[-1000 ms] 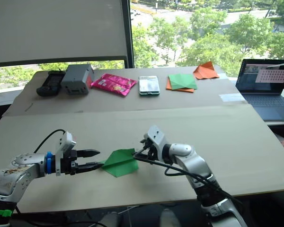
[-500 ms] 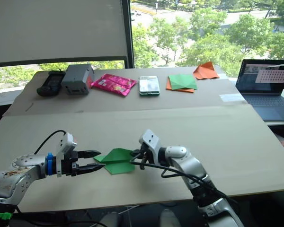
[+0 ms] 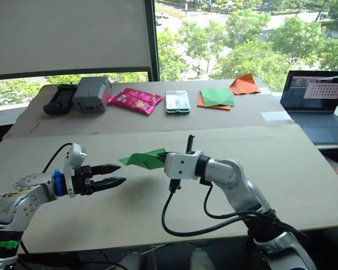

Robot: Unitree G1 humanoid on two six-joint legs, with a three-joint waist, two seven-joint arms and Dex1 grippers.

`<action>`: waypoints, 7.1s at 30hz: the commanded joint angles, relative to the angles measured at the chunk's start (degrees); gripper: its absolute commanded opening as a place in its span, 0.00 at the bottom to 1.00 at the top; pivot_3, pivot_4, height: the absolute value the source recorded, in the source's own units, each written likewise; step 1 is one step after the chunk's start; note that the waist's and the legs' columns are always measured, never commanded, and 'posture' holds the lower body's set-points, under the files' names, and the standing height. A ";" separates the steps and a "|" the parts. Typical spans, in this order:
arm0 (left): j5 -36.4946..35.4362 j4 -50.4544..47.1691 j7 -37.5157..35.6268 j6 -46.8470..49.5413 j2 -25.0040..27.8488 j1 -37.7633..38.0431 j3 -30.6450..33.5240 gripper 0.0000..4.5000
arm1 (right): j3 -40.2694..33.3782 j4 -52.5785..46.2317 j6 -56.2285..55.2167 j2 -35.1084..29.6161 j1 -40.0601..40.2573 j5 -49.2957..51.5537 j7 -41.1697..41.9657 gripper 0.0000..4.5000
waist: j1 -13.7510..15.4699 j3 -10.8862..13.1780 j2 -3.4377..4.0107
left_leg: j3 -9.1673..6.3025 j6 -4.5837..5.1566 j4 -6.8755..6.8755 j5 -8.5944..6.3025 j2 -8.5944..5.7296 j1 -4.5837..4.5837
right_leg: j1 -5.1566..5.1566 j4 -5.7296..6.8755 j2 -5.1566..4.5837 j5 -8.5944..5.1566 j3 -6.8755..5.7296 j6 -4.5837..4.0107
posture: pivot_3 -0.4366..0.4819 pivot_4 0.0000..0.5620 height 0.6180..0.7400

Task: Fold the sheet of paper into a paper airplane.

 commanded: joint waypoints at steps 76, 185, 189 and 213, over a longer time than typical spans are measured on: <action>3.31 0.14 -3.16 -0.79 1.40 -1.20 -3.55 0.01 | 6.96 1.92 33.22 13.17 6.01 11.21 9.32 0.00 | 0.02 -0.03 -0.06 | -0.02 0.50 0.03 0.31 0.03 0.06 | 0.16 0.21 0.13 0.03 0.09 -0.01 | 0.48 0.27 0.93; 8.67 0.96 -2.57 -5.34 1.52 4.00 -5.24 0.00 | 11.32 4.94 8.38 4.77 7.45 4.72 1.04 0.00 | -0.04 -0.04 -0.01 | -0.01 0.10 0.03 0.06 0.03 0.01 | 0.03 0.04 0.05 0.02 0.07 0.00 | 0.48 0.27 0.93; 7.97 1.23 -3.95 -4.79 3.52 4.51 -4.11 0.00 | 12.80 5.46 3.37 3.31 5.88 -0.25 2.10 0.00 | 0.01 -0.04 -0.04 | -0.01 0.18 0.03 0.11 0.02 0.02 | 0.06 0.06 0.06 0.02 0.07 -0.01 | 0.48 0.27 0.93; 17.23 6.00 -2.64 -13.66 1.91 0.98 -12.94 0.00 | 11.58 6.52 5.78 5.84 6.74 -4.79 7.52 0.00 | 0.16 -0.07 -0.07 | 0.00 0.37 0.03 0.23 0.02 0.12 | 0.15 0.14 0.10 0.02 0.11 -0.01 | 0.48 0.27 0.93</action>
